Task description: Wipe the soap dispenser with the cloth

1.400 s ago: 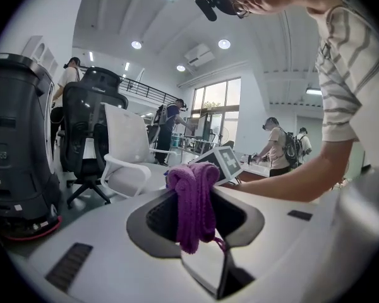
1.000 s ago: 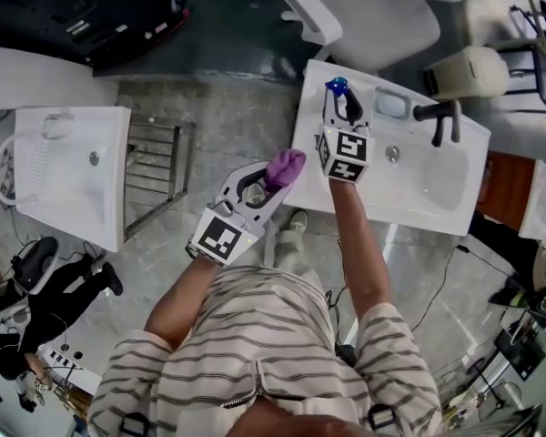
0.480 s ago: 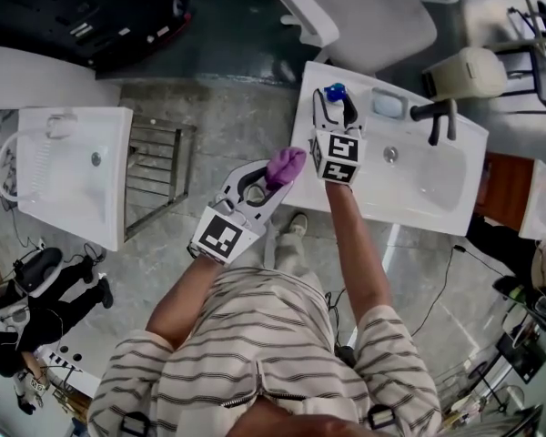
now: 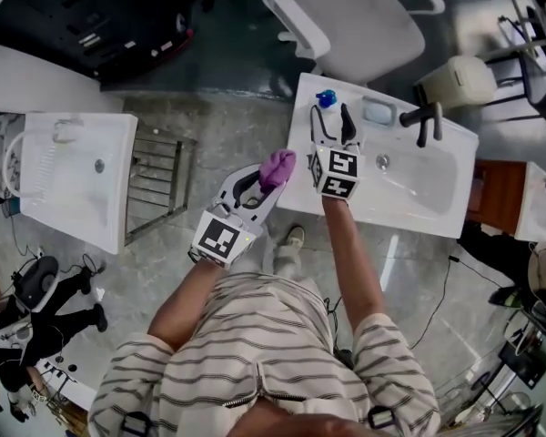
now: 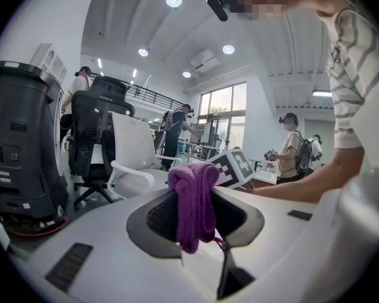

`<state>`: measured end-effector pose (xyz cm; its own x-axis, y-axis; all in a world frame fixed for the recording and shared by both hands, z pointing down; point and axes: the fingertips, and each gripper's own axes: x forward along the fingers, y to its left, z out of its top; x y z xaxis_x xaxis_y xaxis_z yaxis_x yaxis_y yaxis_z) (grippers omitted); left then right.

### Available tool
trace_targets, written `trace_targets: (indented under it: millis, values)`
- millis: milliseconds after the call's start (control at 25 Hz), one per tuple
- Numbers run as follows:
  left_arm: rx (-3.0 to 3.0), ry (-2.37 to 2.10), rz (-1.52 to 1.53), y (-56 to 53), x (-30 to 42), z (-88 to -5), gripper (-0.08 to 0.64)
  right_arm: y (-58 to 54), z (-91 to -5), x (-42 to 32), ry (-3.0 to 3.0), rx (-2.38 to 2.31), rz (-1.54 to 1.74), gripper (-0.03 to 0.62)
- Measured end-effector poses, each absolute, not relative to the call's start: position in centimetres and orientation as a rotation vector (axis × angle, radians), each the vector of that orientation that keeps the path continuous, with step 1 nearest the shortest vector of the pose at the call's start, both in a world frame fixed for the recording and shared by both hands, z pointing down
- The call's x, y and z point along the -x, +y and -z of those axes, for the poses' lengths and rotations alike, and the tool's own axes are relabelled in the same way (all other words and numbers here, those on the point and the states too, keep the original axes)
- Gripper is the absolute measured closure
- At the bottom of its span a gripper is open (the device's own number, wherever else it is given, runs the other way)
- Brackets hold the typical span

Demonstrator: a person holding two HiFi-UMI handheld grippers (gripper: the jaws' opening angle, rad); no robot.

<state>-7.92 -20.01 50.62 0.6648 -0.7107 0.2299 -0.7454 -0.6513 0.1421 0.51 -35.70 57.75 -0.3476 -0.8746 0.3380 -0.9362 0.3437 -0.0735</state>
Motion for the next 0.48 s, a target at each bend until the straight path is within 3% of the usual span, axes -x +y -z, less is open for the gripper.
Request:
trace_targets:
  millis: [360,480]
  values:
    - [-2.621,-1.382,-0.203,-19.0,8.1,-47.7,0.439,-29.3,-50.8,-1.0,-2.517,-1.577,-0.386,0.450]
    - [-2.613,-1.417,-0.182,-18.3,7.8,-46.3,0.440,-27.0,-48.1,-1.5,-2.543,-1.597,-0.348,0.521]
